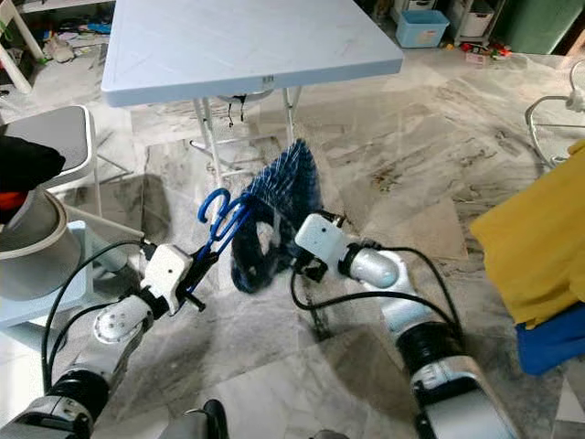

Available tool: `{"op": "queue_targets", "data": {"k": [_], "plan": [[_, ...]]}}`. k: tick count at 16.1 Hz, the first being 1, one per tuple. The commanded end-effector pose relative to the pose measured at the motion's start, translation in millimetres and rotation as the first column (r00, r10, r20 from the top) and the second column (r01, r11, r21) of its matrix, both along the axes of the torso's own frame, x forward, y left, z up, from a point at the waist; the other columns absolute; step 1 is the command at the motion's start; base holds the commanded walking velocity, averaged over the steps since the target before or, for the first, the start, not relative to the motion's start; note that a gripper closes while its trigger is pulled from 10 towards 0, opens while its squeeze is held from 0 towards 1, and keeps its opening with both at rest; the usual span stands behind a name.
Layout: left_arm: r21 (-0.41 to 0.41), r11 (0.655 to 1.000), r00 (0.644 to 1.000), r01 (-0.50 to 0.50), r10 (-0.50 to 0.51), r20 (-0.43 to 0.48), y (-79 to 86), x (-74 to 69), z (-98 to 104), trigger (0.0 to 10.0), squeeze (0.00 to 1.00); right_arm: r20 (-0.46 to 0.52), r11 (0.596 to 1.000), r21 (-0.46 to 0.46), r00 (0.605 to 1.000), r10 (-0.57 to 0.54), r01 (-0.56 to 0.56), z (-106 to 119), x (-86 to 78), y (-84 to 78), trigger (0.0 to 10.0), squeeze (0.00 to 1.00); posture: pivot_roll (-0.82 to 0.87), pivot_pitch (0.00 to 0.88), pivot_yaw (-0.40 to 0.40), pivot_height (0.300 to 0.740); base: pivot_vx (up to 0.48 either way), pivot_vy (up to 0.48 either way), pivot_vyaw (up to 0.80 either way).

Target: Hang hanger

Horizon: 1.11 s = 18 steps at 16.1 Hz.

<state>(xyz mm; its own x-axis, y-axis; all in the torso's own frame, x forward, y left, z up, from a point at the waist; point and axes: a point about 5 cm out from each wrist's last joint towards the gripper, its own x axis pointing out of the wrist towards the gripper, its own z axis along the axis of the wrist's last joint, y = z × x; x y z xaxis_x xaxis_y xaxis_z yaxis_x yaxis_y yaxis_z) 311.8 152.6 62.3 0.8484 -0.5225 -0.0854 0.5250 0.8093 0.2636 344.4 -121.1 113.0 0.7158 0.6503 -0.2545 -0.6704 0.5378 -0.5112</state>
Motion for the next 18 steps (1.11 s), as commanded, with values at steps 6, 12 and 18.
{"op": "queue_targets", "data": {"k": [6, 12, 18], "plan": [[-0.041, 0.992, 0.99, 0.123, -0.119, 0.075, -30.6, -0.7, 16, 0.0, 0.0, -0.064, 0.929, 0.179, 0.946, -0.318, 0.325, -5, 15.6, 10.3, 10.0, 0.0, -0.12, 0.172, 0.006, 0.74, 0.0, 0.0, 0.0], [-0.062, 0.981, 0.981, 0.186, -0.182, 0.062, -39.2, -8.9, 15, 0.0, 0.0, -0.024, 0.804, 0.218, 0.827, -0.562, 0.553, 5, 30.2, -14.7, 0.0, 0.0, -0.11, 0.162, 0.001, 0.74, 0.0, 0.0, 0.0], [-0.031, 0.981, 0.982, 0.19, -0.189, 0.028, -35.4, -18.4, 6, 0.0, 0.0, 0.09, 0.719, 0.277, 0.728, -0.68, 0.637, 29, 39.9, -38.2, 0.0, 0.0, -0.11, 0.154, 0.001, 0.74, 0.0, 0.0, 0.0]]}}
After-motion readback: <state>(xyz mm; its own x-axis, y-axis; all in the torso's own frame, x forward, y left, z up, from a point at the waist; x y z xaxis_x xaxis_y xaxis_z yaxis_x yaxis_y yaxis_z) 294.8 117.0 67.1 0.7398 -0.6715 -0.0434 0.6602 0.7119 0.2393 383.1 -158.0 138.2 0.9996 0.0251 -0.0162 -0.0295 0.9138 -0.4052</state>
